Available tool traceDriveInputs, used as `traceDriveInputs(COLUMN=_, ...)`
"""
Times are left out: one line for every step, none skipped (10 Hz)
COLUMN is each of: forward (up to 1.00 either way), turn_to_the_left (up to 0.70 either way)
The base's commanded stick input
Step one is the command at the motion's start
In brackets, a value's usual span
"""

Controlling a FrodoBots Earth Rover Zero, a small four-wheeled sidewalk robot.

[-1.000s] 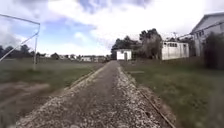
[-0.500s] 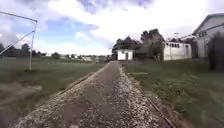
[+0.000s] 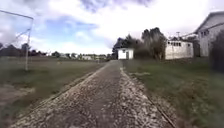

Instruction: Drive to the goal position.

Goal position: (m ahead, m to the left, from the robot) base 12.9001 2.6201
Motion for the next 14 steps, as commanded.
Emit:
traceDriveInputs(forward=-0.05, turn_to_the_left=0.00)
traceDriveInputs(forward=-0.05, turn_to_the_left=0.00)
traceDriveInputs(forward=-0.05, turn_to_the_left=0.00)
traceDriveInputs(forward=-0.05, turn_to_the_left=0.00)
traceDriveInputs(forward=-0.05, turn_to_the_left=0.00)
traceDriveInputs(forward=-0.05, turn_to_the_left=0.00)
traceDriveInputs(forward=-0.05, turn_to_the_left=0.00)
traceDriveInputs(forward=-0.05, turn_to_the_left=0.00)
traceDriveInputs(forward=-0.05, turn_to_the_left=0.00)
traceDriveInputs(forward=-0.05, turn_to_the_left=0.00)
traceDriveInputs(forward=-0.05, turn_to_the_left=0.00)
traceDriveInputs(forward=-0.05, turn_to_the_left=0.00)
traceDriveInputs(forward=-0.05, turn_to_the_left=0.00)
traceDriveInputs(forward=-0.05, turn_to_the_left=0.00)
